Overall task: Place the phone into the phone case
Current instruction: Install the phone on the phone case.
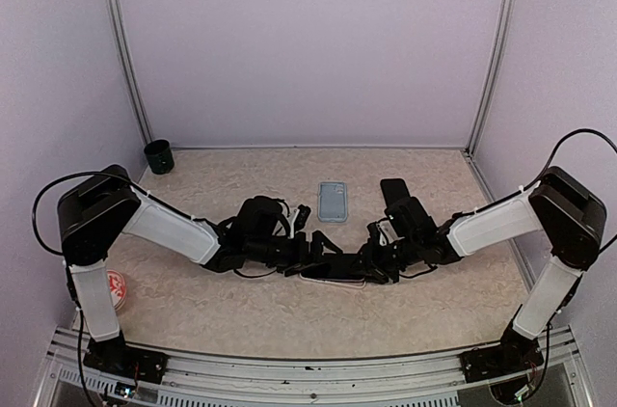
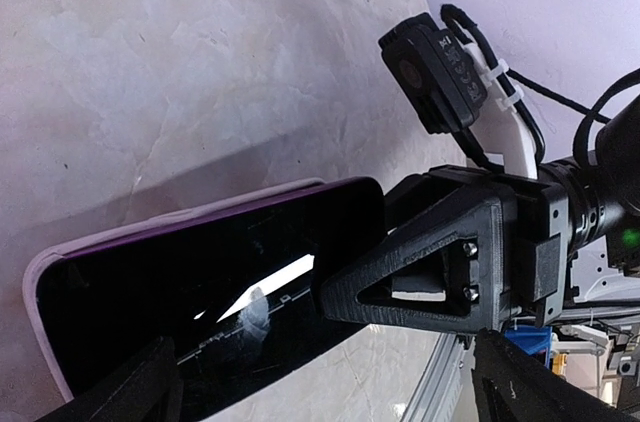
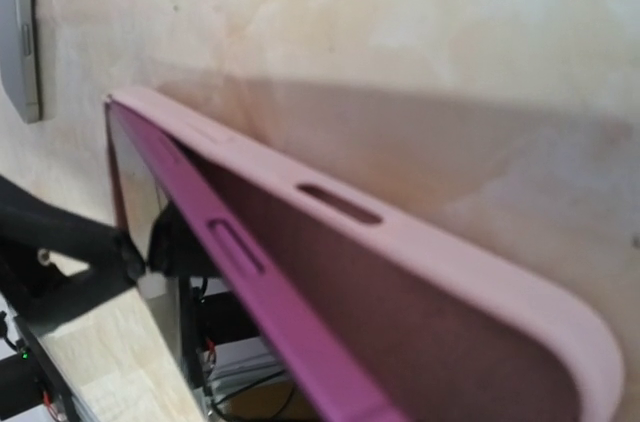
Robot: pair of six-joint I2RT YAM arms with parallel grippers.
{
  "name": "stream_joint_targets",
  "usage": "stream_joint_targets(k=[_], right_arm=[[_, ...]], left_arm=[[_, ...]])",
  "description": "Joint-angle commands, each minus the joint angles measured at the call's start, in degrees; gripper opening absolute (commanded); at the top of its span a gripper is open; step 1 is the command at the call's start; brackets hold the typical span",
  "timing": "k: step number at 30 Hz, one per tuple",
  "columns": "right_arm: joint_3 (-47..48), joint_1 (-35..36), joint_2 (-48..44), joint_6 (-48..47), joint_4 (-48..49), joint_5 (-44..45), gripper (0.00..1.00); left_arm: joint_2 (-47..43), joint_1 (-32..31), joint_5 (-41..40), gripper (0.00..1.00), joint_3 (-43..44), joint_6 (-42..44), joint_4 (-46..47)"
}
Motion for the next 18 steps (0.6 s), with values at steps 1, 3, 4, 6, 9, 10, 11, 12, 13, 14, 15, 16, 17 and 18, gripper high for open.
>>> stream_joint_targets(k=[1,3,4,6,9,10,11,12,13,14,15,16,17,18], right_arm=[[-0.6,0.6,2.8,-0.7,-3.0,3.0,0.29],[-0.8,0.7,3.3,-0.5,-2.6,2.8,0.29],[-0.9,0.7,3.6,-0.5,-2.4,2.7,0.29],[-0.9,0.6,4.2,-0.4,-2.2,2.5,0.29],[-0.8,0.6,4.9,-0.4,-1.9,2.4,0.29],[-0.7,0.7,5.1,-0.5,-1.9,2.4,0.29],[-0.7,0.7,5.3,-0.6,-2.0,2.4,0.29],[-0.7,0.7,5.6,-0.6,-1.9,2.3,0.29],[-0.6,0.7,5.8,-0.6,-1.8,2.2,0.29],[-0.7,0.6,6.0,-0.7,-1.8,2.2,0.29],[-0.7,0.7,6.2,-0.8,-1.9,2.1,0.29],[-0.7,0.6,6.4,-0.9,-2.0,2.1,0.30],[-0.6,0.6,6.6,-1.0,-2.0,1.9,0.30],[-0.5,0.7,6.9,-1.0,-2.0,1.9,0.29]], left_arm=[[-0.4,-0.5,1.3,0.99,1.6,2.1,-3.8],[-0.4,-0.7,1.6,0.99,2.5,2.8,-5.2],[-0.3,-0.8,1.6,0.99,3.0,3.2,-6.1],[0.0,-1.1,1.5,0.99,4.3,4.4,-8.0],[1.2,-1.6,1.9,0.99,6.0,5.2,-10.6],[1.7,-1.5,2.1,0.99,6.4,5.2,-10.9],[2.0,-1.6,2.3,0.99,6.5,5.1,-10.9],[2.4,-1.6,2.4,0.99,6.5,5.0,-10.9],[2.5,-1.6,2.5,0.99,6.6,5.1,-10.9],[2.7,-1.6,2.6,0.99,6.8,5.1,-10.9],[2.7,-1.7,2.6,0.99,6.9,5.2,-11.0],[2.9,-1.7,2.6,0.99,7.1,5.2,-11.1],[3.1,-1.7,2.7,0.99,7.3,5.3,-11.3],[3.4,-1.7,2.8,0.99,7.6,5.3,-11.5]])
